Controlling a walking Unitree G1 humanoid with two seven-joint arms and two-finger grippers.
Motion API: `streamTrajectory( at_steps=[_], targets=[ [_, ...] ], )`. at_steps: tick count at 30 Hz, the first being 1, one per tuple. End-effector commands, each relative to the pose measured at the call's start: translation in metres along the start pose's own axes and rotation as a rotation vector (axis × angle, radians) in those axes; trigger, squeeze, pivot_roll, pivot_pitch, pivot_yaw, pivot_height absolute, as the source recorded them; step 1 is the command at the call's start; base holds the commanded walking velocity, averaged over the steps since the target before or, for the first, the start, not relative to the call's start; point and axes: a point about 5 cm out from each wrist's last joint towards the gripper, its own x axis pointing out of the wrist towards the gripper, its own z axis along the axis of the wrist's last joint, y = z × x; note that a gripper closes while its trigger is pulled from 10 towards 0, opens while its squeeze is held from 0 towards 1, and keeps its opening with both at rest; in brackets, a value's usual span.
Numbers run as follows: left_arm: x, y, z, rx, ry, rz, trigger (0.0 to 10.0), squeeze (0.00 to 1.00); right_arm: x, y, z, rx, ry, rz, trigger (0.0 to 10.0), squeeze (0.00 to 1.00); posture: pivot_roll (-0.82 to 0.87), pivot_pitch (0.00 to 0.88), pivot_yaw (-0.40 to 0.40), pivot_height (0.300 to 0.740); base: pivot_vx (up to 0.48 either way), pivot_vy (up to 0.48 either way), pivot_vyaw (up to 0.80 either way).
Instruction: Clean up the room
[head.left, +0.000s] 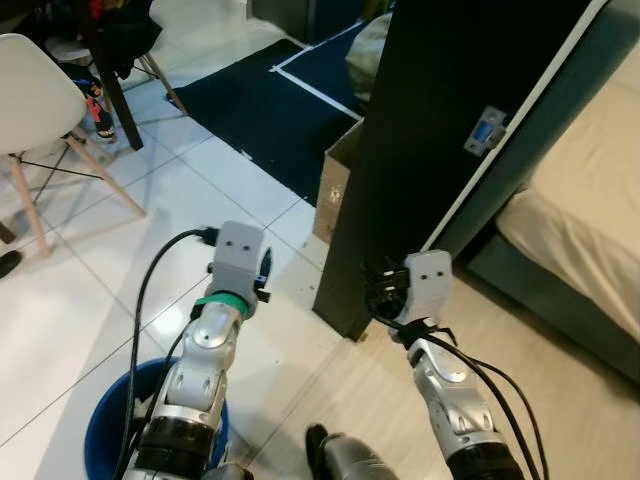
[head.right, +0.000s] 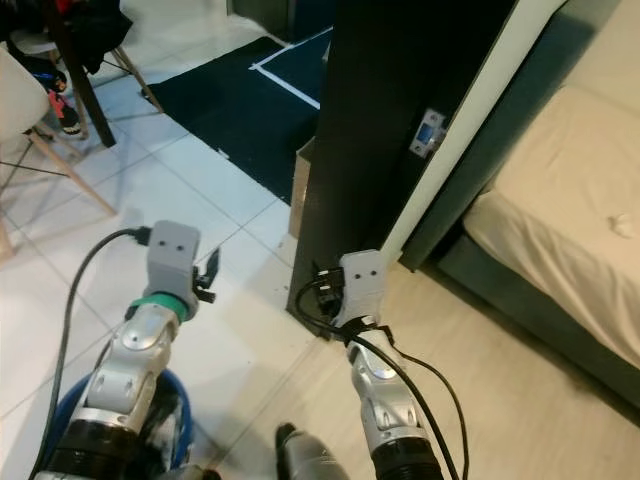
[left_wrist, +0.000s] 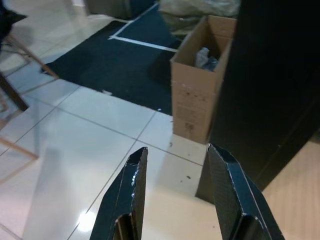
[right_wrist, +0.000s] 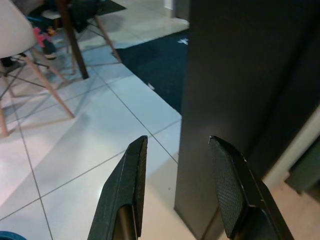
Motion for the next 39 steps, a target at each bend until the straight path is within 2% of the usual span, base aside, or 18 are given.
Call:
streamTrajectory(
  at_steps=[1,17,27,35,37,39],
  targets=[
    [-0.002,0.000,-0.006,-0.012,0.023,-0.002,10.0,0.00,-0.004,-0.001,-0.007,0.018,0.027,-0.011,10.0,0.00,-0.03,0.098,-0.007,0.740,0.000,0.000,-0.78],
    [0.000,0.002,0.002,-0.063,-0.016,-0.010,10.0,0.00,-0.003,-0.002,-0.006,0.014,0.023,-0.008,10.0,0.00,-0.03,0.094,-0.012,0.740,0.000,0.000,-0.78],
    [-0.002,0.002,-0.002,-0.067,-0.006,-0.008,10.0,0.00,-0.003,-0.002,-0.005,0.009,0.020,-0.008,10.0,0.00,-0.03,0.088,-0.013,0.740,0.000,0.000,-0.78],
    [-0.004,0.006,-0.002,-0.053,-0.022,0.000,10.0,0.00,-0.002,-0.004,0.000,-0.043,-0.009,0.000,10.0,0.00,-0.03,0.073,-0.009,0.740,0.000,0.000,-0.78],
    [-0.008,0.007,-0.004,-0.003,-0.045,-0.029,10.0,0.00,-0.002,-0.010,0.002,-0.118,-0.021,0.007,10.0,0.00,-0.03,0.062,-0.011,0.740,0.000,0.000,-0.78],
    [-0.009,0.007,-0.005,0.014,-0.049,-0.044,10.0,0.00,-0.002,-0.013,0.002,-0.139,-0.021,0.008,10.0,0.00,-0.03,0.057,-0.012,0.740,0.000,0.000,-0.78]
  ],
)
